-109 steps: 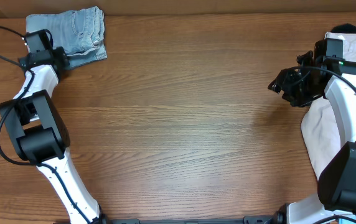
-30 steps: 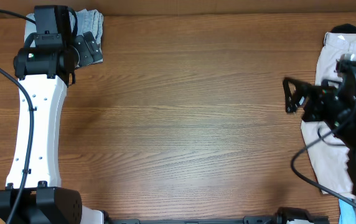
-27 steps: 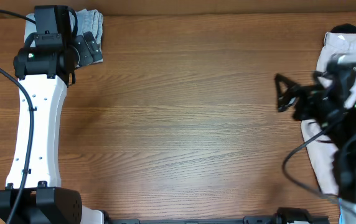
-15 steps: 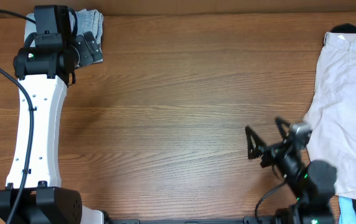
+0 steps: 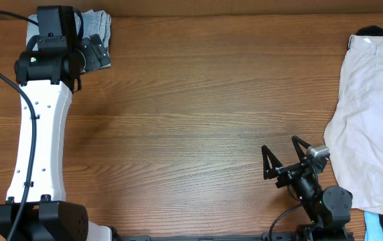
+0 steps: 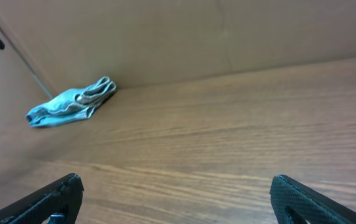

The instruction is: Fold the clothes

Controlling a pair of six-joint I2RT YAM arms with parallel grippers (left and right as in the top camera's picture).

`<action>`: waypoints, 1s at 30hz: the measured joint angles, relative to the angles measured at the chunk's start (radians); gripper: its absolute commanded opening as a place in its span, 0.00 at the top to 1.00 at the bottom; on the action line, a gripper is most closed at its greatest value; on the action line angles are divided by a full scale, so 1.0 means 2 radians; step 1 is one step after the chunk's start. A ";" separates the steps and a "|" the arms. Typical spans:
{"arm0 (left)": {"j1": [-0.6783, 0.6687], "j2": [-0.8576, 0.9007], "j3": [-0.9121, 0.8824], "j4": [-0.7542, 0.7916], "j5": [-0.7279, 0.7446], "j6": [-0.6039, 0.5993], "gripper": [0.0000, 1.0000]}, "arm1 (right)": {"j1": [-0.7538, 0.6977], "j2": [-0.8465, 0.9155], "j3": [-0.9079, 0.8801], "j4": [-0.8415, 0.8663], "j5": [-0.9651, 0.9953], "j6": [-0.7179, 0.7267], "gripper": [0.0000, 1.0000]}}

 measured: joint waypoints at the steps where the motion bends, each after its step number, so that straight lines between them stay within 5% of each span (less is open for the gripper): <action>1: 0.000 0.000 0.000 0.000 0.000 0.000 0.00 | 0.000 -0.003 0.000 0.000 0.005 0.000 0.00; 30: 0.000 0.000 0.000 0.000 0.000 0.000 0.00 | 0.000 -0.023 -0.013 0.029 0.087 0.002 0.00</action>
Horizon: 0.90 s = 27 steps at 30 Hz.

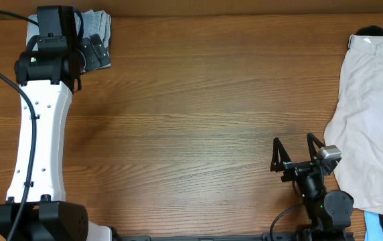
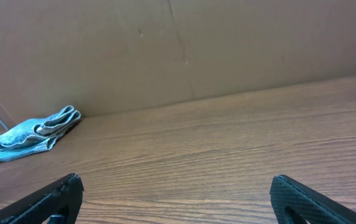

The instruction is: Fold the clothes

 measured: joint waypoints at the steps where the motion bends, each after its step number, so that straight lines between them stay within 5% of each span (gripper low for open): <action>1: 0.000 0.000 0.000 0.000 0.000 0.000 0.00 | 0.000 0.000 0.000 0.000 0.000 0.000 0.00; 21: -0.004 -0.009 -0.002 0.001 -0.009 0.001 0.00 | 0.000 0.000 0.000 0.000 0.003 0.000 0.00; 27: -0.035 -0.113 -0.101 0.110 -0.043 0.001 0.00 | 0.000 0.000 0.000 0.000 0.003 0.000 0.00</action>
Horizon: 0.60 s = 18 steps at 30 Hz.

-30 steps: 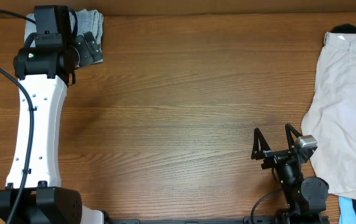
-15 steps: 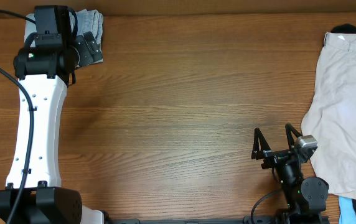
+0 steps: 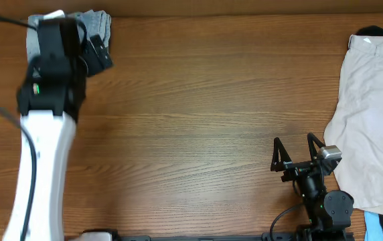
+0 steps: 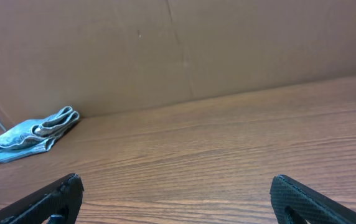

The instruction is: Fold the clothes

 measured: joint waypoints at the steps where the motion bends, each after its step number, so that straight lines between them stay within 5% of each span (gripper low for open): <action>1: -0.006 -0.025 -0.031 0.030 0.000 0.000 0.00 | 0.000 0.000 0.000 0.000 0.000 0.000 0.00; 8: -0.021 -0.238 -0.338 0.248 0.030 -0.004 0.00 | 0.000 0.000 -0.001 0.001 0.000 0.000 0.00; 18: -0.017 -0.550 -0.646 0.286 0.045 -0.052 0.00 | 0.000 0.000 -0.001 0.001 0.001 0.000 0.00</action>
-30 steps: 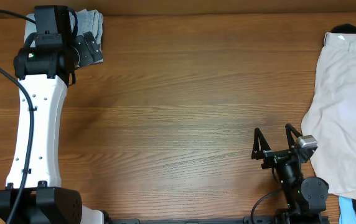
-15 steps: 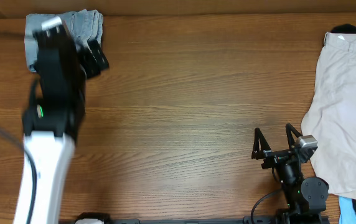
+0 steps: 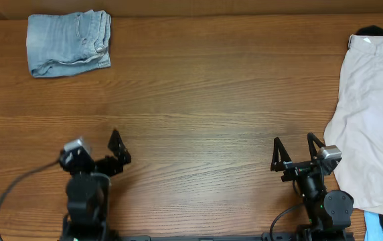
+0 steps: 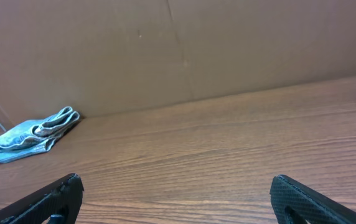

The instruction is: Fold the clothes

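Folded blue denim (image 3: 69,43) lies at the far left corner of the table, also seen as a flat bundle of denim (image 4: 32,134) against the back wall. A crumpled white shirt (image 3: 369,114) covers the right side; a sliver of that shirt shows at the wrist view's edge. My left gripper (image 3: 108,152) sits near the front left, open and empty, far from the denim. My right gripper (image 3: 292,144) rests near the front right, just left of the shirt. It is the same right gripper (image 4: 175,193) whose fingers stand wide apart over bare wood.
A brown cardboard wall (image 4: 165,50) runs along the table's back edge. A black item (image 3: 372,31) peeks out above the shirt at the far right corner. A blue item (image 3: 382,224) lies at the front right corner.
The left arm was stretched over the folded denim at the far left; now it is drawn back near the front edge and the denim lies uncovered. The right arm has not moved.
The left arm reached over the denim at the far left while my open right gripper pointed toward the left. Then the right gripper faced straight ahead, closer to the shirt, and stayed there. The left arm stayed over the denim, then shifted slightly, and now is back at the front.
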Controlling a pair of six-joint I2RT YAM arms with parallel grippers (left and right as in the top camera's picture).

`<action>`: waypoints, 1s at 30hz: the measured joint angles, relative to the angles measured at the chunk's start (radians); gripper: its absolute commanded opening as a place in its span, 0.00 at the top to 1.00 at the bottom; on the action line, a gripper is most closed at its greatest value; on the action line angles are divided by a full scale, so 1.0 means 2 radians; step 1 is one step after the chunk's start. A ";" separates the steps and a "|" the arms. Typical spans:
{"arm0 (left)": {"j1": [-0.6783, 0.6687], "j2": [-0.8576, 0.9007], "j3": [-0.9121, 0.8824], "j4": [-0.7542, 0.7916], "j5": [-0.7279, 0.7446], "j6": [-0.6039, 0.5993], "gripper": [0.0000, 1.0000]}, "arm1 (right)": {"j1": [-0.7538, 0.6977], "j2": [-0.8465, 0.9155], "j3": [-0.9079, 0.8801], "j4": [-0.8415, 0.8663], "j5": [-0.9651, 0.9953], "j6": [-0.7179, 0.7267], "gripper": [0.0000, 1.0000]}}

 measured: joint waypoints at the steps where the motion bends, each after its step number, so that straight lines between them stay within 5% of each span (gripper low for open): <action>1: 0.000 -0.028 -0.019 0.000 0.001 -0.002 0.00 | 0.000 0.000 0.000 0.000 0.000 0.000 0.00; 9: 0.000 -0.120 -0.082 0.007 0.006 0.005 0.00 | 0.000 0.000 0.000 0.000 0.000 0.000 0.00; 14: 0.000 -0.152 -0.083 0.011 0.021 0.070 0.00 | 0.000 0.000 0.000 0.000 0.000 0.000 0.00; 19: 0.000 -0.157 -0.083 0.013 0.047 0.129 0.00 | 0.000 0.000 0.000 0.000 0.000 0.000 0.00; 30: 0.000 -0.157 -0.084 0.013 0.060 0.154 0.00 | 0.000 0.000 0.000 0.000 0.000 0.000 0.00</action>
